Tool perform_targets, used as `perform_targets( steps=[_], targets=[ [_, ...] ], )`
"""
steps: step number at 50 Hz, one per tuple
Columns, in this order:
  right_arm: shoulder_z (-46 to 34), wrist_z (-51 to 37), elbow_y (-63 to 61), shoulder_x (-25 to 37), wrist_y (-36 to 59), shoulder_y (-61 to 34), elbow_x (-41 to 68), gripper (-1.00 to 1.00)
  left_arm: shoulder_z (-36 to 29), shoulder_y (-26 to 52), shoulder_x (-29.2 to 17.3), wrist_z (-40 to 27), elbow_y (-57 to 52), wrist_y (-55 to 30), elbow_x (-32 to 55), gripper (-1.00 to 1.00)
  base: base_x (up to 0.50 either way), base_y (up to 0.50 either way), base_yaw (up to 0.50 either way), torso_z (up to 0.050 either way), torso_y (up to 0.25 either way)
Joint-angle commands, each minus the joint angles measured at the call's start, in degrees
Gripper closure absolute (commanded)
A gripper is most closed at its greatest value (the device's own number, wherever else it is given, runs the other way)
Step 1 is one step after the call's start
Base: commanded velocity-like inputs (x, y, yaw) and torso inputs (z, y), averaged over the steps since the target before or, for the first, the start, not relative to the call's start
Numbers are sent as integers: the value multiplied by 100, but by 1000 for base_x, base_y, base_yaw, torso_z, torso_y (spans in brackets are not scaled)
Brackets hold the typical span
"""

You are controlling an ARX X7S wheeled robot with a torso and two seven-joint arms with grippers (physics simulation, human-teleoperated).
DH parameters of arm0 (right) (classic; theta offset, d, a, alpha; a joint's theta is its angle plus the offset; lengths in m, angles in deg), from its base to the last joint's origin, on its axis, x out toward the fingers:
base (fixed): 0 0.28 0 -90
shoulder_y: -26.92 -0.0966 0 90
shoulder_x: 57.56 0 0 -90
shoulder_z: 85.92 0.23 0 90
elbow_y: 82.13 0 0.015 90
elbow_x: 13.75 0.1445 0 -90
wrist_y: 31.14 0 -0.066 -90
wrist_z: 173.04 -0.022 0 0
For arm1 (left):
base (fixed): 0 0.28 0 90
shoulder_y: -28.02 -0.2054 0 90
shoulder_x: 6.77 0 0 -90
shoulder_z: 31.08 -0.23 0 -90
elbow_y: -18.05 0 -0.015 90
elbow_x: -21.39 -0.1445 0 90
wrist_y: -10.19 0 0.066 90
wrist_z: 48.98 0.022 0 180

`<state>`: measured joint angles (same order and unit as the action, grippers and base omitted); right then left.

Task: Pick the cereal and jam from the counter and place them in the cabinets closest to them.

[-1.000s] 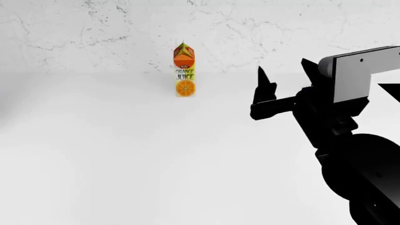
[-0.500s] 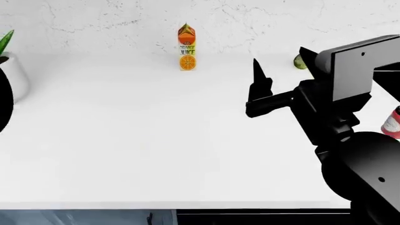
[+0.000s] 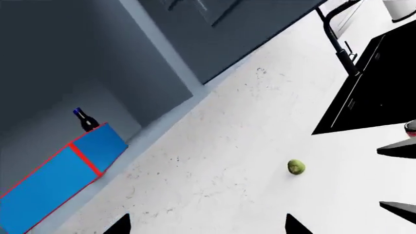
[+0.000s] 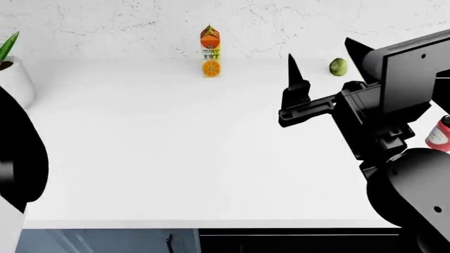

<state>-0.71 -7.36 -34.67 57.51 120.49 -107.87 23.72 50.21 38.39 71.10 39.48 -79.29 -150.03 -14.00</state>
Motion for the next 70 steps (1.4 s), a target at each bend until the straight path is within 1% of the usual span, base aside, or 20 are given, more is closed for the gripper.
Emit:
perform_targets(
  steps=[1,7,11,13,18,22,29,38,43,51,58,64,70],
  targets=[
    [-54,11,-43,49,-119,-6,-37,-100,-666,-754,-801,66,-641,-964,1152,-100,0,0,0,0,0],
    [-152,41,-17,55,-216,40,-84,-100,-809,-894,-974,-61,-908,-1529,1348,-100,0,-27,0,0,0],
    [-205,84,-30,89,-302,139,-108,-100,-928,-976,-1042,-53,-1182,-1940,1387,-100,-1,-400,0,0,0],
    [-203,95,-54,110,-322,174,-102,-100,-985,-1037,-1015,127,-1146,-1974,1198,-100,-23,-500,0,0,0],
    [-277,133,-106,208,-499,288,-228,-100,-1319,-1276,-1158,141,-1387,-1976,1264,-100,-29,-500,0,0,0],
    [-305,159,-123,268,-671,412,-325,-100,-1425,-1444,-1202,148,-1290,-1977,1278,-100,-30,-500,0,0,0],
    [-140,110,-222,297,-697,453,-257,-100,-1387,-1518,-1209,150,-1134,-1977,1263,-100,-27,-500,0,0,0],
    [94,37,-391,359,-520,378,-42,-100,-1169,-1484,-1015,151,-1044,-1977,871,-100,-28,-500,0,0,0],
    [184,24,-451,402,-474,369,38,-100,-1033,-1503,-944,151,-915,-1977,752,-100,-26,-500,0,0,0],
    [288,15,-502,450,-367,298,188,-100,-985,-1391,-850,151,-813,-1977,650,-100,-23,-500,0,0,0],
    [280,38,-466,469,-419,323,191,-100,-962,-1342,-765,151,-731,-1977,589,-100,-2,-500,0,0,0],
    [239,29,-453,449,-370,232,246,-100,-947,-1329,-775,151,-728,-1977,590,-100,11,-141,0,0,0],
    [251,-11,-488,442,-281,117,332,-100,-908,-1286,-788,151,-739,-1977,552,-100,78,-473,0,0,0]
  ],
)
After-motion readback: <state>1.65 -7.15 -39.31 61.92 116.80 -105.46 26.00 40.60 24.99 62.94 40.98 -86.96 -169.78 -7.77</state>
